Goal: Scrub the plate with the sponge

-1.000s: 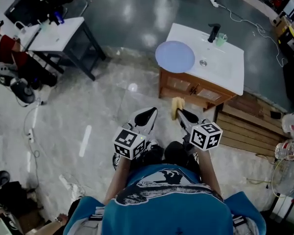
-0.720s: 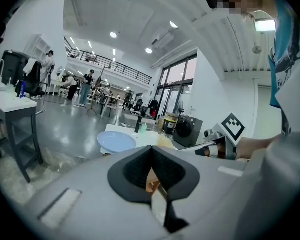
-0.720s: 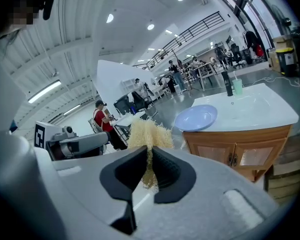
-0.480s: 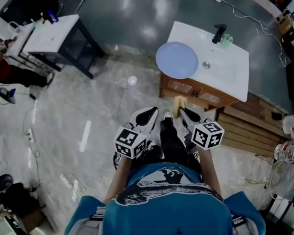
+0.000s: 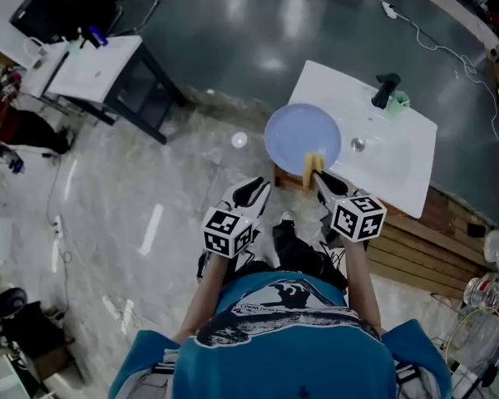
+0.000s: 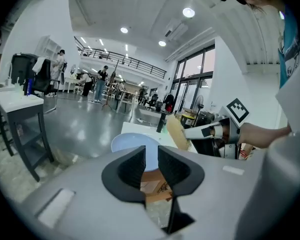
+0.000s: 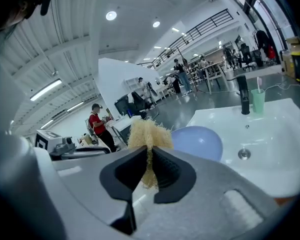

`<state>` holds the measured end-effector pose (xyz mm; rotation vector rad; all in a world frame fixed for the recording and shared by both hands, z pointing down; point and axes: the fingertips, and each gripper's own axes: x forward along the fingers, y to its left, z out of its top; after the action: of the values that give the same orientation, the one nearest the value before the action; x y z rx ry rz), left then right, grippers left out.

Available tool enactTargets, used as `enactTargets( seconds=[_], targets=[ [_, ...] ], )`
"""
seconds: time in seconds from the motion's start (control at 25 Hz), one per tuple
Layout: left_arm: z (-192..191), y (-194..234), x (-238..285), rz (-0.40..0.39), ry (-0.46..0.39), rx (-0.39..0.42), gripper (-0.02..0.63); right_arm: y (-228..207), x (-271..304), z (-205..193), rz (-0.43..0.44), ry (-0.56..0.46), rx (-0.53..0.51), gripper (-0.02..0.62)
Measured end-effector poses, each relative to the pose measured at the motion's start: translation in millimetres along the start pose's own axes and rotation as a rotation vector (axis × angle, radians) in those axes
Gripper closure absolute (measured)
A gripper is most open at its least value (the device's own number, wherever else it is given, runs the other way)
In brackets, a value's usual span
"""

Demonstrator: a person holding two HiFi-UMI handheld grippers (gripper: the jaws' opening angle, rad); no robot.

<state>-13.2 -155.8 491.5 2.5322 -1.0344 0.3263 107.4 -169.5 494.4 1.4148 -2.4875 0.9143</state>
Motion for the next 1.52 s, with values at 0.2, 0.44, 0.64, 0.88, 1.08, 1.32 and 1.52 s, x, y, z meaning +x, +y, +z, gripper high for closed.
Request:
enactTargets(
  seconds=[0.2,0.44,0.64,0.88,1.08,1.32,1.52],
  targets=[
    [-19,23,41,0.038,0.075,-0.113,0.482,-49,32,24,-0.005,0.043,-0.054,0.565],
    [-50,43,77,0.053,0.155,-0.231,0.424,-111,85,31,-0.059,0.154,-0.132,0.565],
    [-78,55,103,0.032,0.201,-0.365,0.412,-144,135,23,-0.094,0.278,-0.207,0.565],
    [-92,62,124,0.003,0.202,-0.494,0.422,-162,181,26,-0.176,0.375,-0.251,0.565],
    [-94,66,127,0.003,0.211,-0.474,0.482,-171,200,15,-0.236,0.493,-0.355,0.565],
    [-93,64,127,-0.017,0.214,-0.46,0.479,-165,206,7,-0.274,0.492,-0.4,0.565],
    [-93,62,126,-0.026,0.234,-0.444,0.477,-128,208,-12,-0.199,0.501,-0.405,0.565]
  ],
)
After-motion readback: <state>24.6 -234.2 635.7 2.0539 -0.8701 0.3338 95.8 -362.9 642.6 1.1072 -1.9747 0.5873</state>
